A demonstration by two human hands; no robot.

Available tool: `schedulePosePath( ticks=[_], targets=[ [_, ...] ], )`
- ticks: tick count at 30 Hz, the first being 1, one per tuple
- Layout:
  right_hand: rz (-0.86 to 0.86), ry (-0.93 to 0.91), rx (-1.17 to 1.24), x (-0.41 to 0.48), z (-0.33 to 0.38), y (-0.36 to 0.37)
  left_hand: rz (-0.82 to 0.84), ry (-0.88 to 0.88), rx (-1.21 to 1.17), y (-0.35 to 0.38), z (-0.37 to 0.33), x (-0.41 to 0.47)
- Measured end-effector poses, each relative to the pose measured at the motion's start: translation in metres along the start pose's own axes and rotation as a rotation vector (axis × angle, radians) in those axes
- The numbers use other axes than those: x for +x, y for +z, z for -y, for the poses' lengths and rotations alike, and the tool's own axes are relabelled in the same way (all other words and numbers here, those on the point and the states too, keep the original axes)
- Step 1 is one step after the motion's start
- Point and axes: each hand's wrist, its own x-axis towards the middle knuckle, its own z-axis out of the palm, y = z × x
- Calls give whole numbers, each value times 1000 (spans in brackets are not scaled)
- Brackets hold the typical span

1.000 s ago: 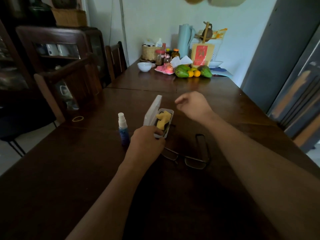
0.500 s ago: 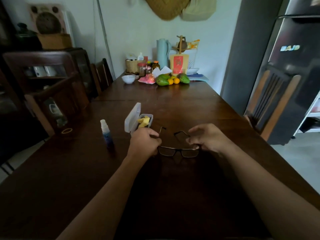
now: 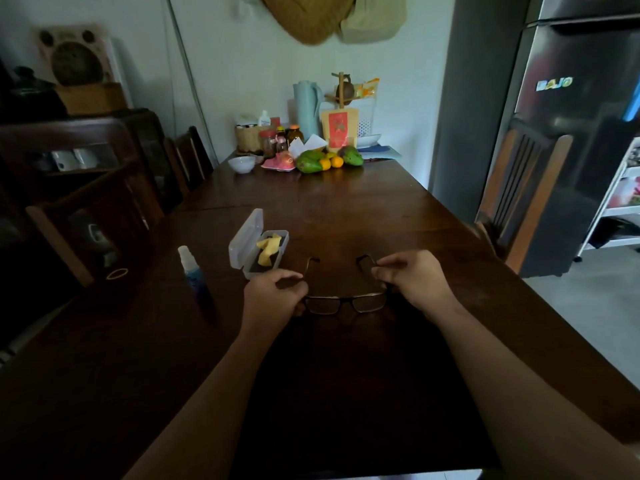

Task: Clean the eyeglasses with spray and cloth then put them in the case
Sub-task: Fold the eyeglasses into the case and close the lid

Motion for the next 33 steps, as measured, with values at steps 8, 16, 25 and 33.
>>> schedulePosePath(
  ticks=[8, 16, 25, 33],
  targets=[
    [67, -64, 23, -3, 1, -1, 9, 20, -44, 0, 0, 0],
    [188, -194, -2, -8, 7, 3, -17, 39, -36, 2, 0, 1],
    [327, -305, -79, -15, 13, 1, 1, 98, 0, 0, 2, 2],
    [398, -324, -53, -13, 10, -5, 41, 141, 37, 1, -2, 2]
  ],
)
